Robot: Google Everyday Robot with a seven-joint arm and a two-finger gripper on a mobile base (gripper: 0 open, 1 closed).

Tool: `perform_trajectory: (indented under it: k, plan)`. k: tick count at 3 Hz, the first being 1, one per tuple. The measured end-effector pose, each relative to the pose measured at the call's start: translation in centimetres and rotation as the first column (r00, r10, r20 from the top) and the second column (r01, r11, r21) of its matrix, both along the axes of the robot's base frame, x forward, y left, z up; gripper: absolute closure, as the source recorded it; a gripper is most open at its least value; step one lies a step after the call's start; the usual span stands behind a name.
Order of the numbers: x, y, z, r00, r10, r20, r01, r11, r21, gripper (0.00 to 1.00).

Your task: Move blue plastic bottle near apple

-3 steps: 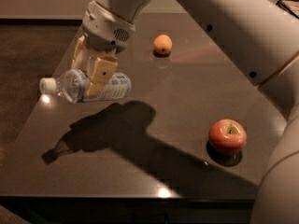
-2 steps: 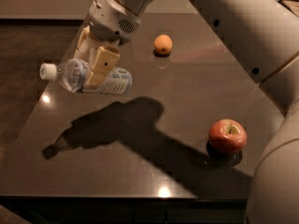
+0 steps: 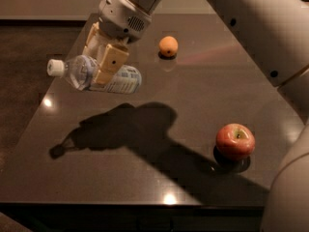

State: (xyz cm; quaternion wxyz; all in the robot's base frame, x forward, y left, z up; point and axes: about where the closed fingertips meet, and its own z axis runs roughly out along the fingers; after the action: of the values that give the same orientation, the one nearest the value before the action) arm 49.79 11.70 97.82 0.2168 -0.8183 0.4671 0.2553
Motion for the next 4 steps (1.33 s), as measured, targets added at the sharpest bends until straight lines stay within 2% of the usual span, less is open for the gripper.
perform_trajectory:
  k: [1, 2, 3, 4]
  plan:
    - [0.4, -0.4, -1.7, 0.9964, -0.021, 0.082, 0.029, 0.995, -0.092, 1.00]
    - [0.8, -1.8, -4.0, 0.9849, -0.032, 0.170, 0.067, 0.976, -0.208, 1.00]
    - [0.5, -2.5, -5.7, 0.9720, -0.010, 0.235, 0.081, 0.952, -0.294, 1.00]
    - [0.1, -2.7, -7.6, 0.9607, 0.028, 0.276, 0.083, 0.921, -0.380, 0.82]
